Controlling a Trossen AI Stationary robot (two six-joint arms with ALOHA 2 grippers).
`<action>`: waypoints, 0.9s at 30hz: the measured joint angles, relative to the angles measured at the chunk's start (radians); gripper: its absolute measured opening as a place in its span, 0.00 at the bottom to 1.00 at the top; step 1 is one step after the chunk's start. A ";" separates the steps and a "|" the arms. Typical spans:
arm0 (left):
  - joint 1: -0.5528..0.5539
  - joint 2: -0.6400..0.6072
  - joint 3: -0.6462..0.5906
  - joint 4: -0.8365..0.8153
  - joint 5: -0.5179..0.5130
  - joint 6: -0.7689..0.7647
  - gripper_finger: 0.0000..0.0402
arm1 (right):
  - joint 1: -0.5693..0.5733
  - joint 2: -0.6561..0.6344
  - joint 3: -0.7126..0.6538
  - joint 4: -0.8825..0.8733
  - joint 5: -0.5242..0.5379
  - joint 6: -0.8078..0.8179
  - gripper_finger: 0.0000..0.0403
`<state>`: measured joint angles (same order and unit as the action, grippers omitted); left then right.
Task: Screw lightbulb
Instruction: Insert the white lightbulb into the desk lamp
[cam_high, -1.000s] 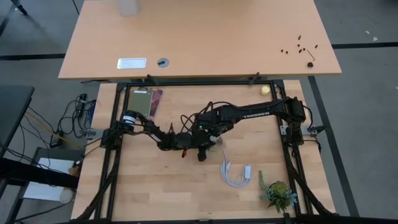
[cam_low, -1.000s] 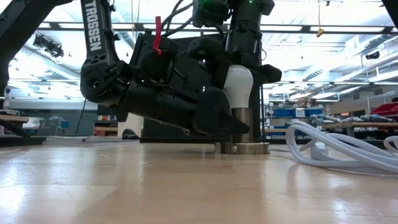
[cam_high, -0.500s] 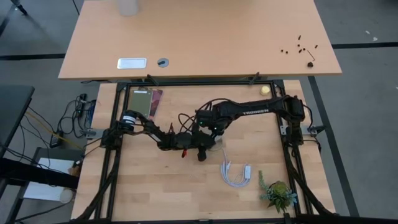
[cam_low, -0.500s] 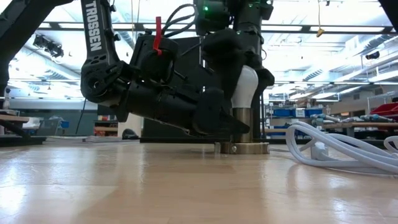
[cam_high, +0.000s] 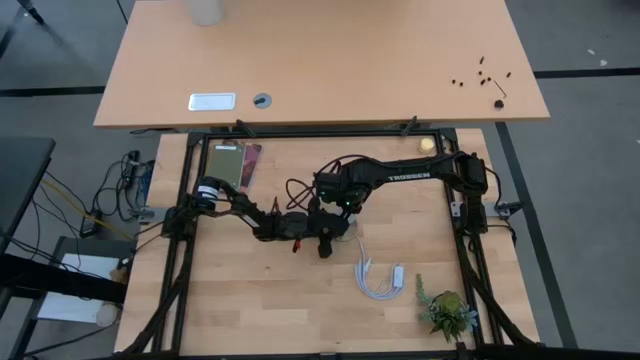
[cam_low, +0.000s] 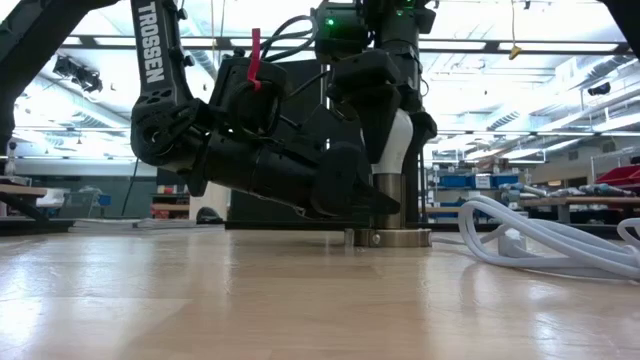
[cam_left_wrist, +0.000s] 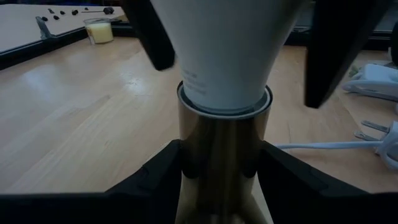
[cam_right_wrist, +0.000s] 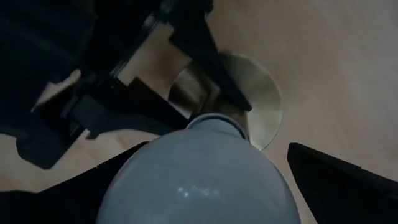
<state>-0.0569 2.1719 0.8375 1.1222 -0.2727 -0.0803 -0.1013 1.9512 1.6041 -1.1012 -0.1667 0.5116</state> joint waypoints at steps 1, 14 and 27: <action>0.000 0.000 0.000 0.000 -0.001 0.000 0.47 | 0.000 0.001 0.013 -0.005 0.011 0.000 0.94; 0.000 0.000 0.000 -0.001 0.000 0.017 0.47 | 0.030 -0.003 0.096 -0.068 0.073 -0.105 0.94; -0.001 0.000 0.000 -0.001 0.002 0.023 0.47 | 0.095 -0.004 0.097 -0.080 0.191 -0.948 0.94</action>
<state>-0.0574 2.1719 0.8371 1.1217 -0.2710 -0.0568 -0.0058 1.9469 1.7012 -1.1816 0.0243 -0.4366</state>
